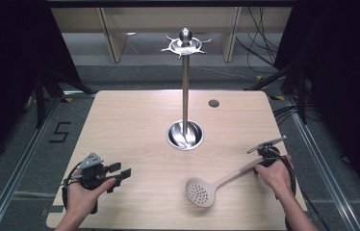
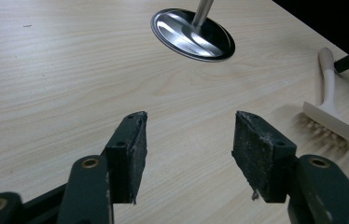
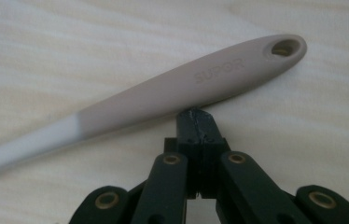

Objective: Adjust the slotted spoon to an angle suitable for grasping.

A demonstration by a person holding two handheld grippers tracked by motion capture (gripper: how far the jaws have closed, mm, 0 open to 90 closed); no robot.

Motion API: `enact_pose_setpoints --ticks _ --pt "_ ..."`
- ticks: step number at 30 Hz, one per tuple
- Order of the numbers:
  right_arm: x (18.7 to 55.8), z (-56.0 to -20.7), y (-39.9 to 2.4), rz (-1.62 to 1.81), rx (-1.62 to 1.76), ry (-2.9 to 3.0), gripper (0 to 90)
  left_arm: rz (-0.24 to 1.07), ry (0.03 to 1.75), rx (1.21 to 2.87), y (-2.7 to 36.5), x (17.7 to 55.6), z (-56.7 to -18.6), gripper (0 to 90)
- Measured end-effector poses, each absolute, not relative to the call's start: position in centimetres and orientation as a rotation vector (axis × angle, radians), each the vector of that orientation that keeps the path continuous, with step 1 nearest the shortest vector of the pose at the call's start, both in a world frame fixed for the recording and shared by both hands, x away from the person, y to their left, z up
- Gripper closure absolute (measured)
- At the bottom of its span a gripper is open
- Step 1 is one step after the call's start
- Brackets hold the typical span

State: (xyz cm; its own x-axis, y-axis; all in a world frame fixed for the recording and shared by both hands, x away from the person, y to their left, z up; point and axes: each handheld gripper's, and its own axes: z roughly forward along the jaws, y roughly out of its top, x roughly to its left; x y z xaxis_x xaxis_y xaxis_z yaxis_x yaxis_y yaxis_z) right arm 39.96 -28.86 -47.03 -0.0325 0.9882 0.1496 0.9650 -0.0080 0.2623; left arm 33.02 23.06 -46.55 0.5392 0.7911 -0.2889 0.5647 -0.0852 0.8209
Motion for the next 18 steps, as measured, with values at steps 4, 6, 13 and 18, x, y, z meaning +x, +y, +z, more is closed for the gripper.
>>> enact_pose_setpoints --ticks 4,6,13,18 --pt "41.2 -47.2 -28.8 0.451 2.009 2.198 85.4 0.280 1.134 1.768 23.1 33.1 -46.6 44.1" --pt "41.5 -47.0 -28.5 0.484 2.051 2.170 77.6 0.282 1.126 1.770 23.1 33.1 -46.6 44.0" --pt "41.7 -45.7 -28.0 0.604 2.169 2.024 48.6 0.273 1.128 1.767 23.0 33.1 -46.6 44.1" --pt "42.4 -46.5 -26.9 0.569 2.270 1.978 39.4 0.276 1.140 1.762 23.1 33.0 -46.5 44.1"
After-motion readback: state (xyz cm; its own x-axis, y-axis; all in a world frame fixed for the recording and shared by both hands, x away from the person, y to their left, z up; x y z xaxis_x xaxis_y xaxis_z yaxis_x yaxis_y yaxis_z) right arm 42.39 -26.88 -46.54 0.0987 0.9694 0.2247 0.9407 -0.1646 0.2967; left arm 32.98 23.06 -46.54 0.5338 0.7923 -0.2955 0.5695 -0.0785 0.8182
